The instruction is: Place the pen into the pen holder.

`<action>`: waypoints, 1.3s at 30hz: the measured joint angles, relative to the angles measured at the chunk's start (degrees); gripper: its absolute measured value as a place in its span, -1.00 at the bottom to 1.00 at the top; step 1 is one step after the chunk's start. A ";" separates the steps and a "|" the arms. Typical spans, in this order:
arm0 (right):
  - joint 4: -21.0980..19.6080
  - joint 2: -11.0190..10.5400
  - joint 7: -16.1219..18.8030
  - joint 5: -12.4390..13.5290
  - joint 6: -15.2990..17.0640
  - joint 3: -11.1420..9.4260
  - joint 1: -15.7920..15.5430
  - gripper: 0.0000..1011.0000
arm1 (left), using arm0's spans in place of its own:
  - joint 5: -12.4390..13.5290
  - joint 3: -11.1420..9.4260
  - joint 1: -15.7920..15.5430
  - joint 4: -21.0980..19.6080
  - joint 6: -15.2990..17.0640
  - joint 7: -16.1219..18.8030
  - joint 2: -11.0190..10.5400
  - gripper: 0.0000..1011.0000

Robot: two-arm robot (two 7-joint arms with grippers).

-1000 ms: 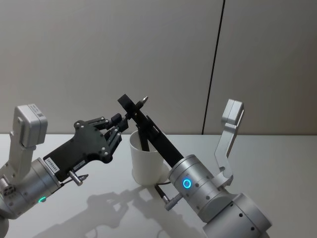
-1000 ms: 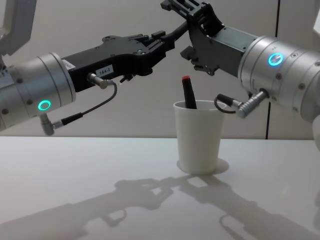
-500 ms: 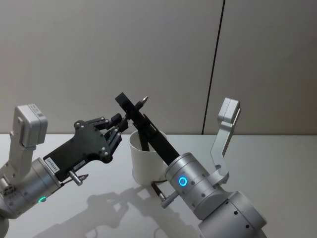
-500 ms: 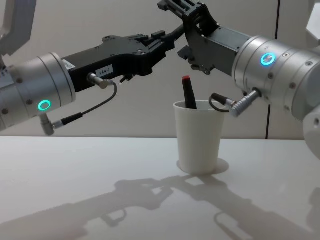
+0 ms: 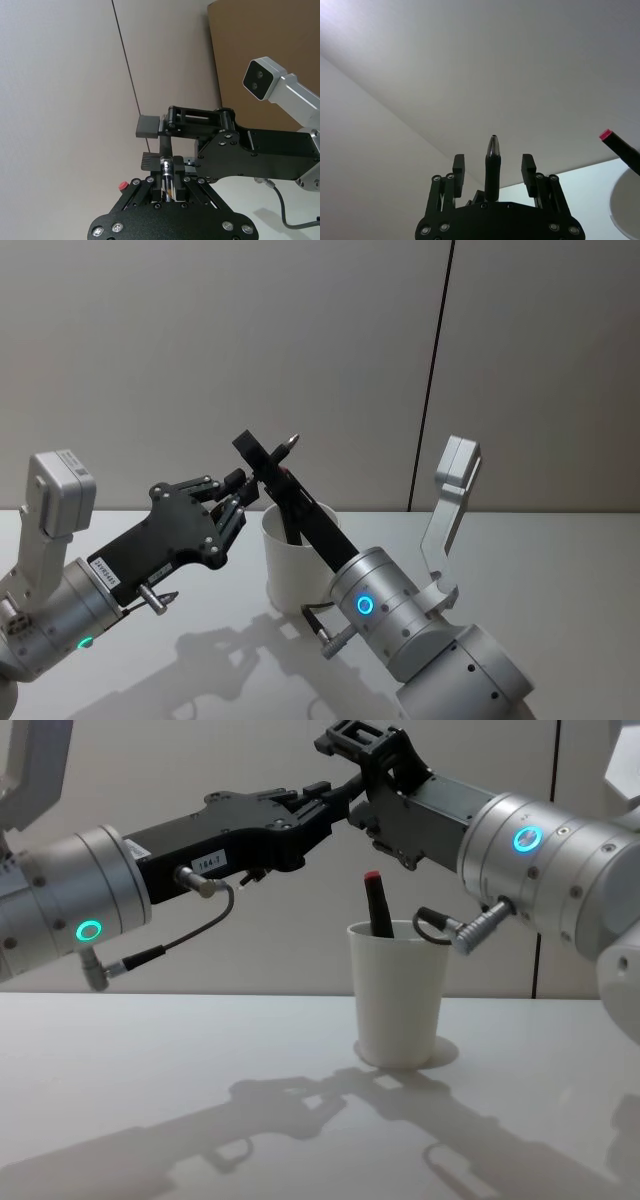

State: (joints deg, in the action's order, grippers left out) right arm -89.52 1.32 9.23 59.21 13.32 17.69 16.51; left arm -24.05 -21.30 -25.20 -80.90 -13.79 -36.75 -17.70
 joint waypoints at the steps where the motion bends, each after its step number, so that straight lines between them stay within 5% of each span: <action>1: 0.01 0.00 0.00 -0.01 -0.02 0.02 0.02 0.44 | 0.00 -0.01 0.00 0.00 0.00 0.00 0.00 -0.71; 20: 0.17 -0.02 -0.02 -0.12 -0.19 0.17 0.17 -0.73 | 0.01 -0.01 0.00 0.01 0.01 -0.01 0.00 -0.71; 39: 0.26 -0.04 -0.10 -0.15 -0.23 0.17 0.20 -0.73 | -0.03 0.02 0.00 -0.01 0.00 0.01 0.00 -0.63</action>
State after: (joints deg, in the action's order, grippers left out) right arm -89.26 1.28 9.13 59.05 13.09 17.85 16.71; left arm -24.08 -21.29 -25.20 -80.92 -13.79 -36.74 -17.70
